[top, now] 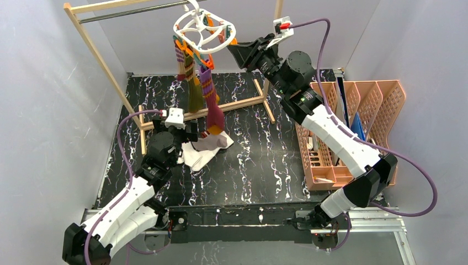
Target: Remove the socks clipped to the hanger
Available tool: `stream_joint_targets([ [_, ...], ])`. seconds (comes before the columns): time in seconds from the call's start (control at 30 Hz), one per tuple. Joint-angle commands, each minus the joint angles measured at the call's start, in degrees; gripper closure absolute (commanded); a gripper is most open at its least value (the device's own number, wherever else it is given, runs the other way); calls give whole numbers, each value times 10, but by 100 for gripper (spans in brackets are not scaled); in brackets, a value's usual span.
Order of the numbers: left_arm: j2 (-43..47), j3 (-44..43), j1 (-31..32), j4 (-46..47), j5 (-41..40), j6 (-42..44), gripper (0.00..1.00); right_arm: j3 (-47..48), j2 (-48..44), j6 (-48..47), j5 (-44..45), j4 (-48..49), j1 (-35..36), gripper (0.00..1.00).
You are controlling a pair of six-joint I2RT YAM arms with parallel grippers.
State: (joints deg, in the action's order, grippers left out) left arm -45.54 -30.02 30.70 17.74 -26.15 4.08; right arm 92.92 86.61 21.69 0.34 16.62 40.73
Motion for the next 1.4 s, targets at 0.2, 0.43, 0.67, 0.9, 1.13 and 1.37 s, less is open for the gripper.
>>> stream_joint_targets([
  [0.2,30,21,-2,3,-21,10,2,37,0,12,0,-11,-46,96],
  [0.43,29,29,-2,8,-26,17,2,56,19,14,-23,-17,-75,96],
  [0.67,26,35,-2,17,-32,22,2,80,45,18,-28,-34,-106,97],
  [0.9,38,44,-2,17,-36,22,2,95,61,15,-7,-55,-126,99],
  [1.13,40,44,-2,21,-36,27,2,140,94,10,-6,-85,-141,99],
  [1.37,25,39,-2,39,-37,35,2,183,135,-1,-6,-105,-148,99],
])
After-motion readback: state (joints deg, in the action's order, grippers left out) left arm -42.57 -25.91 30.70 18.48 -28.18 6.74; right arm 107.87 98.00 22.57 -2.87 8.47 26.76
